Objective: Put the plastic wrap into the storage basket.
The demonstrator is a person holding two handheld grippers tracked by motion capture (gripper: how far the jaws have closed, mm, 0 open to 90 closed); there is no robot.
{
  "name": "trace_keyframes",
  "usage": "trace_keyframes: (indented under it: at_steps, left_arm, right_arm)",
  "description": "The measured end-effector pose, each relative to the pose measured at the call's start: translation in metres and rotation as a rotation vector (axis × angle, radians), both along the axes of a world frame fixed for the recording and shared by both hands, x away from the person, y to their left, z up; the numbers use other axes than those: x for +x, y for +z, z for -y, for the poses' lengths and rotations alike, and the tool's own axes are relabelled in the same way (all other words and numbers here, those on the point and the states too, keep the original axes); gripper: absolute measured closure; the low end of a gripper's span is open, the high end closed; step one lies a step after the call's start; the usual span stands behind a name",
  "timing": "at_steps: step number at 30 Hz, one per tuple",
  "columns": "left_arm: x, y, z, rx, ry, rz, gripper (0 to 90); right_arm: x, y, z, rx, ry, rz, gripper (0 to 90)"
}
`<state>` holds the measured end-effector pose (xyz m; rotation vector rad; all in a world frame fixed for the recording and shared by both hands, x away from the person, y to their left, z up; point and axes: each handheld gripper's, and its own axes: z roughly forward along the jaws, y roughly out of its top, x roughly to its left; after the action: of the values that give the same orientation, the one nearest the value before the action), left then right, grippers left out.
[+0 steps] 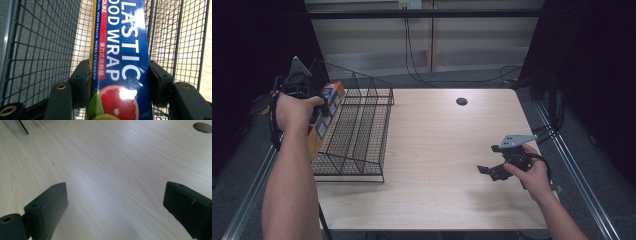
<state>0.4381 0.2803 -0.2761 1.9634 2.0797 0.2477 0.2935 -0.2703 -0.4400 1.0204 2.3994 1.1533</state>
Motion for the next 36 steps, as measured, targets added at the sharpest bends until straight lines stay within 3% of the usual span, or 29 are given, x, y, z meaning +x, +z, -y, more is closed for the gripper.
trace_keyframes:
  at_steps: [25,32,35,36]
  left_arm:
    - [0.01,-0.013,0.005,-0.02,0.012,0.003,43.2]
    - [0.013,-0.016,0.004,-0.008,0.016,-0.026,41.4]
    - [0.012,-0.005,0.004,-0.014,0.046,0.085,37.8]
    - [0.012,-0.003,0.004,-0.022,0.042,0.079,37.1]
  right_arm:
    - [0.0,0.0,0.001,-0.003,-0.001,0.0,5.5]
    - [0.0,0.0,0.002,-0.001,0.0,-0.004,5.6]
    - [0.0,0.0,0.002,-0.002,0.001,-0.002,5.6]
    - [0.0,0.0,0.003,0.0,0.001,-0.003,5.5]
